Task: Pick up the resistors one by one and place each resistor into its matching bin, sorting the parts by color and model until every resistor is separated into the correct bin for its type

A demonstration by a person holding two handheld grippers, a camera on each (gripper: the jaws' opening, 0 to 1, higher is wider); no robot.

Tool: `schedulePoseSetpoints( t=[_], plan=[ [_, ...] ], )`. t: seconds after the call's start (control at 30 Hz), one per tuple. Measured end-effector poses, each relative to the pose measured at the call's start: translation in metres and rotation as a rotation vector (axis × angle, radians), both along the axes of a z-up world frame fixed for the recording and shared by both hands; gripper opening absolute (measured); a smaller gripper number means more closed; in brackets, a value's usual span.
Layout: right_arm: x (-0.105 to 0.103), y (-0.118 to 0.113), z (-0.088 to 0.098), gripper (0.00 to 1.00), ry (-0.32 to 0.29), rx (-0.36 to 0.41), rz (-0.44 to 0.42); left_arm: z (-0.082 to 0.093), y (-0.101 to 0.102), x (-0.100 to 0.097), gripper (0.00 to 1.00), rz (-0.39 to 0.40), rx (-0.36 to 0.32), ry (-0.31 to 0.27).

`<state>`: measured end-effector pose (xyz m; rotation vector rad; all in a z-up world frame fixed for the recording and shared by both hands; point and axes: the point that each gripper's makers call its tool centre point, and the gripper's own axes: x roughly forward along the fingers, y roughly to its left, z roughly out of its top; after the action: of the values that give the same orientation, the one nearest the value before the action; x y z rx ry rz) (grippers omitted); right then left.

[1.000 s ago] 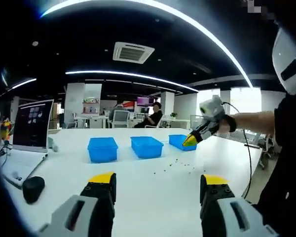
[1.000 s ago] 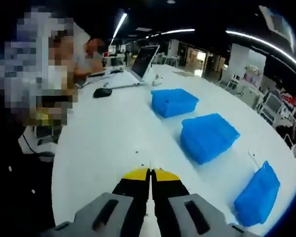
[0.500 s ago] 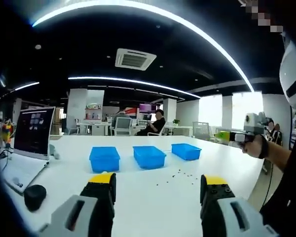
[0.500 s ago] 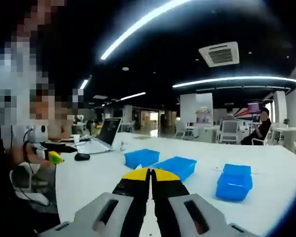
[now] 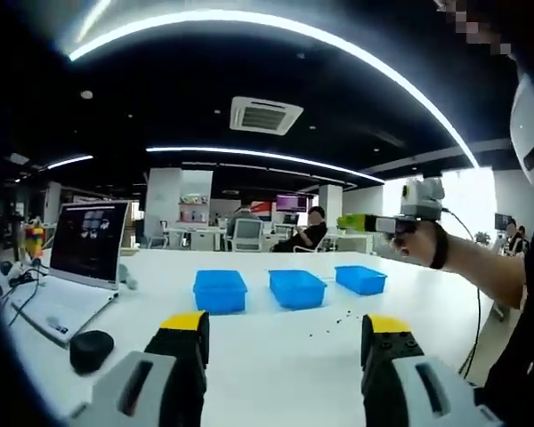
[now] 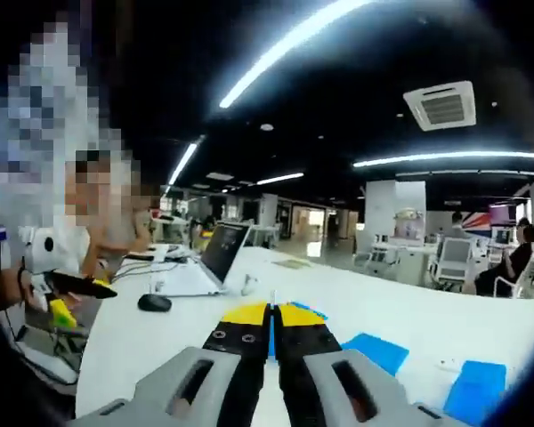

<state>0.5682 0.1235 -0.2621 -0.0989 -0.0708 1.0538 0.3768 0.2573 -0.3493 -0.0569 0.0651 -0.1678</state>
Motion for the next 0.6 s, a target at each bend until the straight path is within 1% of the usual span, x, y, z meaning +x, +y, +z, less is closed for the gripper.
schedulePoseSetpoints(
  t=[0.03,0.13,0.23,0.27,0.4,0.47,0.5,0.57,0.6],
  plan=[
    [0.008,0.017,0.002,0.05,0.006,0.003,0.021,0.000,0.002,-0.001,0.70,0.008,-0.003,-0.001],
    [0.030,0.056,0.002,0.05,0.016,-0.016,0.047,0.002,0.009,-0.003,0.70,0.045,-0.011,-0.004],
    [0.052,0.092,-0.003,0.05,0.025,-0.048,0.053,0.001,0.017,-0.005,0.70,0.089,0.004,0.002],
    [0.054,0.095,-0.004,0.05,0.027,-0.052,0.053,0.001,0.018,-0.005,0.70,0.092,0.005,0.003],
    [0.085,0.130,-0.013,0.05,0.047,-0.083,0.026,0.004,0.027,-0.010,0.70,0.127,-0.006,-0.006],
    [0.094,0.143,-0.019,0.05,0.057,-0.101,0.012,0.005,0.032,-0.011,0.70,0.147,-0.007,-0.007],
    [0.103,0.150,-0.024,0.05,0.066,-0.116,0.005,0.005,0.034,-0.012,0.70,0.156,-0.011,-0.008],
    [0.108,0.157,-0.030,0.05,0.074,-0.134,0.000,0.005,0.036,-0.013,0.70,0.166,-0.012,-0.009],
    [0.114,0.164,-0.036,0.05,0.081,-0.153,-0.007,0.005,0.037,-0.013,0.70,0.169,-0.012,-0.008]
  ],
)
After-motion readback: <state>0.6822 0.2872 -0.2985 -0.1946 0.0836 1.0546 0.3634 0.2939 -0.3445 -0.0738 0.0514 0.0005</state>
